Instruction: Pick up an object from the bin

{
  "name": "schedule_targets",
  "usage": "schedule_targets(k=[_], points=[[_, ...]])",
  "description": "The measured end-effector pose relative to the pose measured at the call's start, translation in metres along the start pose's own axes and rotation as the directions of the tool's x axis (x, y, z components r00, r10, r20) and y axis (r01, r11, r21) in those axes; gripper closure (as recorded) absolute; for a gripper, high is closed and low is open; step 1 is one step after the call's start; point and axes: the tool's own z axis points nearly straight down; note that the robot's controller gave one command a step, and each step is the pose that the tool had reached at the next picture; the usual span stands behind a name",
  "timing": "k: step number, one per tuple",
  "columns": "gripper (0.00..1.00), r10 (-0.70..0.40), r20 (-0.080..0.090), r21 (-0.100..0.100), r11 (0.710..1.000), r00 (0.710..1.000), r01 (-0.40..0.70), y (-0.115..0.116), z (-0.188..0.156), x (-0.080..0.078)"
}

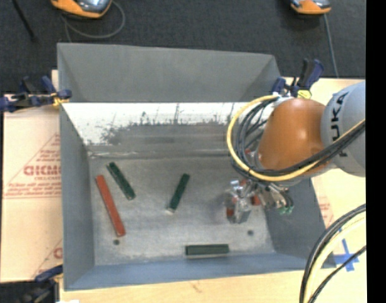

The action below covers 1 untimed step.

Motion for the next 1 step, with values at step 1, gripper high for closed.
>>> schedule_targets(k=[1], points=[[1.00,0.016,0.004,0.000,1.000,1.000,-0.016,-0.0190,-0.1114,-0.0111]])
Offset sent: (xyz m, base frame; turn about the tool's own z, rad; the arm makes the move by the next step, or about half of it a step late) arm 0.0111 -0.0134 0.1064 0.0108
